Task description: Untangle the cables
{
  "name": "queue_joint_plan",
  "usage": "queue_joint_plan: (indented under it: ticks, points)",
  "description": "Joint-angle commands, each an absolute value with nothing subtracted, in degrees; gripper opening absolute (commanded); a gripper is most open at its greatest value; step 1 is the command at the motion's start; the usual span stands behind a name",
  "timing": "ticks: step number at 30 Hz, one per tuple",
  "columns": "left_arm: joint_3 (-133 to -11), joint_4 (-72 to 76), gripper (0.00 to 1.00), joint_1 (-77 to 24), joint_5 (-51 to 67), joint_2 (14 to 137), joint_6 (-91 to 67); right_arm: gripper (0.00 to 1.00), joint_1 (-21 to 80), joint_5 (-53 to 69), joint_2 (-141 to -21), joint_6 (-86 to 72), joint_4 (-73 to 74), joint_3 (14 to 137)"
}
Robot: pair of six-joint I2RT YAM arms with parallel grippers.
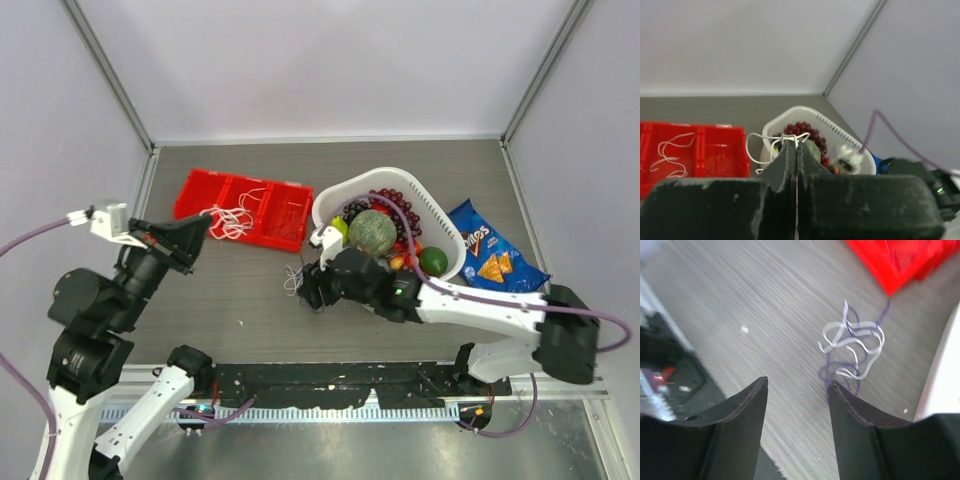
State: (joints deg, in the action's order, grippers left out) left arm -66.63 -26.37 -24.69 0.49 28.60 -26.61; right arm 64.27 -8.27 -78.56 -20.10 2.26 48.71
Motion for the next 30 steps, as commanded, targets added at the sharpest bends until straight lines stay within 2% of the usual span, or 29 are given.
queue_joint_plan:
  ticks: [1,5,10,18,30]
  points:
    - [-63.8,-22.2,0.00,-24.8,11.1,31.0,-28.6,0.61,64.1,-3.1,-66.6,-17.0,1.0,52.7]
    - [-62.0,-23.7,0.00,-24.9,10.0,33.8,-35.4,0.65,64.0,1.6,-62.1,-11.4,-1.7,54.7]
    - [-61.8,-27.6,0.00,-24.8,13.4,39.1,-41.6,0.64,61.5,5.6,-64.4,-7.8,-1.9,58.8]
    - [-57.5,-22.9,0.00,-24.8,18.2,40.0,-49.3,0.59,60.5,5.7,-68.4,-6.4,-5.3,59.2]
    - [-58.3,-22.5,0.00,-24.8,19.9,41.0,-51.1,0.46,60.4,3.2,-71.1,-6.2,-7.4,57.1]
